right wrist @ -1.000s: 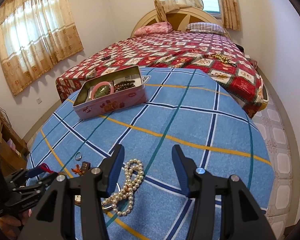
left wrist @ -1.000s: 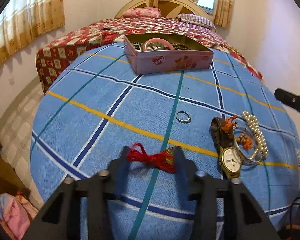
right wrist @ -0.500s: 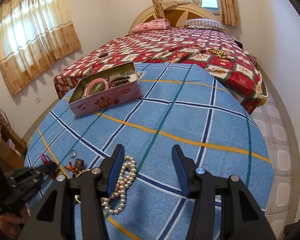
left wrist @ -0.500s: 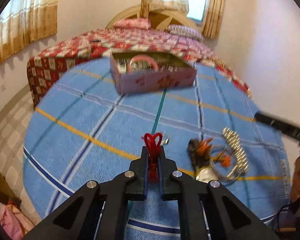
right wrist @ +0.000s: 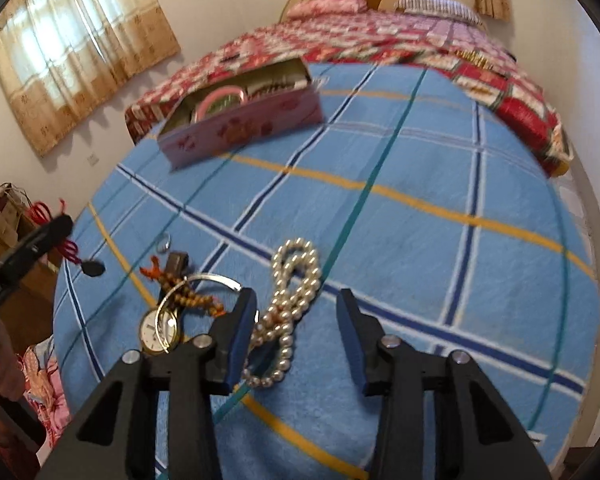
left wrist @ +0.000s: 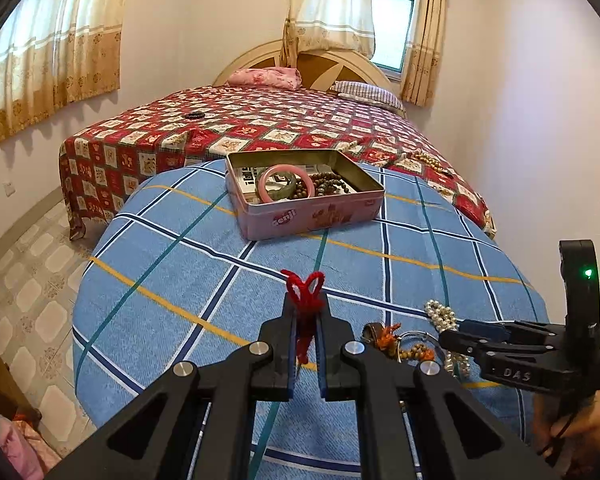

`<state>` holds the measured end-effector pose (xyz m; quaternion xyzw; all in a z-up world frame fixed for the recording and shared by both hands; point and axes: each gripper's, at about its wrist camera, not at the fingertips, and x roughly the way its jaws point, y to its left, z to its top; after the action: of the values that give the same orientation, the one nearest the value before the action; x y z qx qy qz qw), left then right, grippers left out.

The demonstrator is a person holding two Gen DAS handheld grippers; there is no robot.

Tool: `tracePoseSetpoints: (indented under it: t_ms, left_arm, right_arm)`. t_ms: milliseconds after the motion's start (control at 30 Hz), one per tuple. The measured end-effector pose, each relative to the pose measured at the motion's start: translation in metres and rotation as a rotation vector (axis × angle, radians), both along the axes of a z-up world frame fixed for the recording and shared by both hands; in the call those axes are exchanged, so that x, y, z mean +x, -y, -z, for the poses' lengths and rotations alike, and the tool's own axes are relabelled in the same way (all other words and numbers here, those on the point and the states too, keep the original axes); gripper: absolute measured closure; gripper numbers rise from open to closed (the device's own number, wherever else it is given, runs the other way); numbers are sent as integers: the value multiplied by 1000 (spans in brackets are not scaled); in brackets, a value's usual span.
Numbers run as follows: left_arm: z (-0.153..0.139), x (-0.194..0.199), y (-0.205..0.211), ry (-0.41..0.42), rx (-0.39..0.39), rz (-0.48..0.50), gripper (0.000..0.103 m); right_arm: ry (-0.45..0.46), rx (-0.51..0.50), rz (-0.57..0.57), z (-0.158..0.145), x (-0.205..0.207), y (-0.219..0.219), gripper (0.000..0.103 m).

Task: Organize jewelry
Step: 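Grasp the red tassel with the left tool while the right tool approaches the pearl necklace, then grasp the pearl necklace with the right tool while the left tool carries the tassel over the tin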

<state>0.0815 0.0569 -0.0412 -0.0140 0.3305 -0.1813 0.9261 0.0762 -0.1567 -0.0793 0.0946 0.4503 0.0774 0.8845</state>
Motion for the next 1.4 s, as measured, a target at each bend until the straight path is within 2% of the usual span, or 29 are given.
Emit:
tracePoseSetpoints:
  t_ms: [233, 267, 300, 367, 500, 733, 1100, 1400]
  left_arm:
    - [3, -1, 0, -8, -1, -3, 96]
    - [3, -1, 0, -8, -2, -2, 96]
    - [3, -1, 0, -8, -2, -2, 96]
    - [4, -1, 0, -8, -4, -9, 96]
    - [5, -2, -1, -10, -8, -12, 96]
    - [5, 2, -2, -17, -15, -5, 96]
    - [-5, 20, 10, 4, -19, 23, 96]
    - [-33, 68, 28, 80, -46, 45, 96]
  right_arm:
    - [9, -152, -49, -1, 7, -21, 58]
    - [8, -168, -61, 0, 7, -23, 62]
    - [7, -165, -75, -1, 7, -23, 80]
    - [-10, -131, -94, -1, 9, -22, 87]
    - [-3, -58, -61, -4, 4, -7, 88]
    - [99, 53, 18, -38, 0, 21, 88]
    - [171, 70, 40, -66, 24, 28, 88]
    - [278, 68, -4, -103, 78, 7, 87]
